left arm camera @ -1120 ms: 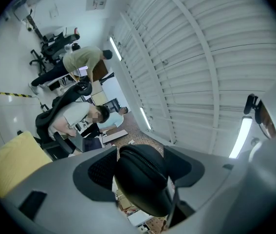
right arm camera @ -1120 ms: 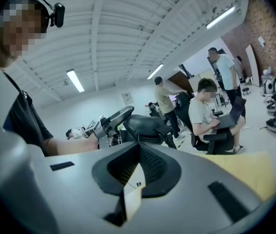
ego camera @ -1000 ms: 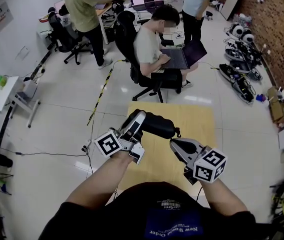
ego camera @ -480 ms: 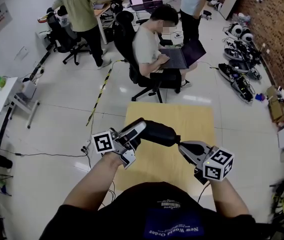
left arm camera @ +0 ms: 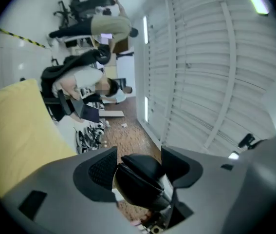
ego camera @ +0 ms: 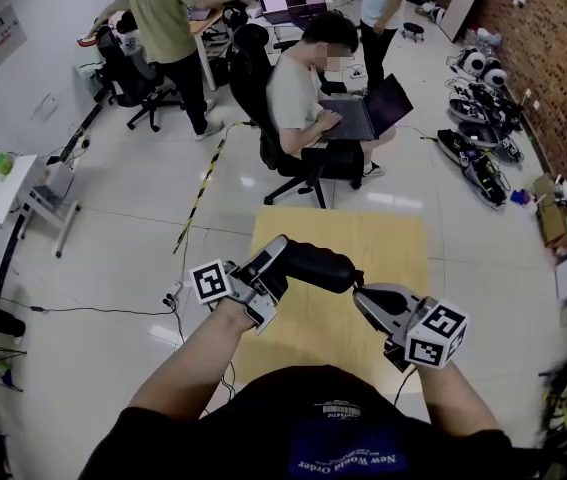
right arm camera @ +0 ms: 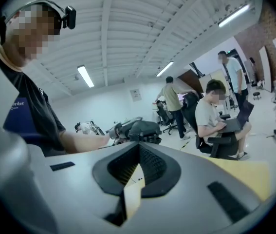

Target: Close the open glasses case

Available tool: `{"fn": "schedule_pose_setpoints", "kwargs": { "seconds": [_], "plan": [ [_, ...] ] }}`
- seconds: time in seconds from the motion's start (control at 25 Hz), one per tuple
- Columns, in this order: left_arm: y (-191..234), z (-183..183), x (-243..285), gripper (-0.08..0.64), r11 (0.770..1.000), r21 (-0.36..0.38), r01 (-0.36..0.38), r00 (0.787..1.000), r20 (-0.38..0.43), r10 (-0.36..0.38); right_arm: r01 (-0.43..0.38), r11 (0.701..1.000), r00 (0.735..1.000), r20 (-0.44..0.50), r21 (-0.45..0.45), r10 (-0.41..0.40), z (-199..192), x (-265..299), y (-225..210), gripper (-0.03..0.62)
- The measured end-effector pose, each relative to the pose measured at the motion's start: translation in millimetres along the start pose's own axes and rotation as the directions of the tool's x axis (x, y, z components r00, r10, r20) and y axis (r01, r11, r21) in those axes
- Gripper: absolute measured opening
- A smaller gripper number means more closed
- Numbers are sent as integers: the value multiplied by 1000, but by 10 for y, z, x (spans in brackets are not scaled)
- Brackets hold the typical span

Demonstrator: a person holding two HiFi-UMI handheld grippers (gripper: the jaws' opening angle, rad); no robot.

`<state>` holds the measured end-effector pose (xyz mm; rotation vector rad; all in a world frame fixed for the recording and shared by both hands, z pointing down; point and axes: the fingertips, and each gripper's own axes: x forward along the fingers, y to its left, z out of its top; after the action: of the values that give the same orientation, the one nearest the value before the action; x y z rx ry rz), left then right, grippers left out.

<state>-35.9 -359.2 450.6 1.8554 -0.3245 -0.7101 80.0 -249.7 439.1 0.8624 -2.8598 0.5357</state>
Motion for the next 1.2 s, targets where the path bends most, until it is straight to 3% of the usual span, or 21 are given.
{"fn": "schedule_pose_setpoints", "kwargs": {
  "seconds": [0.16, 0.28, 0.44, 0.6, 0.72, 0.8, 0.84, 0.92, 1.0, 1.08, 1.2],
  "plan": [
    [297, 4, 24, 270, 988, -99, -119, 978, 158, 133, 59, 998, 995, 73, 35, -61, 91, 83, -34, -15],
    [399, -13, 23, 273, 973, -162, -163, 958, 211, 195, 116, 988, 992, 61, -99, -110, 93, 95, -26, -14],
    [328, 101, 21, 273, 974, -170, -151, 942, 274, 194, 122, 961, 992, 54, -248, -112, 99, 149, 137, -14],
    [394, 89, 17, 279, 965, -203, -168, 925, 305, 226, 132, 906, 991, 22, -402, -135, 78, 196, 223, -14],
    [425, 73, -11, 279, 963, -221, -154, 931, 295, 216, 147, 863, 985, -12, -483, -174, 47, 198, 219, -14],
    [339, 153, 3, 279, 972, -217, -89, 940, 304, 154, 145, 869, 985, -15, -473, -173, 9, 194, 211, -14],
    [257, 210, 12, 279, 975, -221, -32, 941, 323, 104, 148, 890, 986, -3, -431, -166, -5, 187, 188, -15],
    [59, 301, 31, 279, 972, -216, 93, 930, 367, -8, 160, 950, 987, 47, -269, -152, -5, 142, 64, -14],
    [-91, 353, 37, 279, 964, -193, 185, 907, 412, -92, 157, 984, 984, 95, -88, -149, 16, 84, -91, -15],
    [-123, 368, 45, 279, 973, -153, 173, 896, 436, -91, 155, 987, 982, 115, -45, -149, 39, 87, -111, -15],
    [53, 280, 80, 279, 991, -136, 10, 919, 392, 45, 178, 958, 982, 103, -227, -158, 81, 163, 61, -14]
  ]
}}
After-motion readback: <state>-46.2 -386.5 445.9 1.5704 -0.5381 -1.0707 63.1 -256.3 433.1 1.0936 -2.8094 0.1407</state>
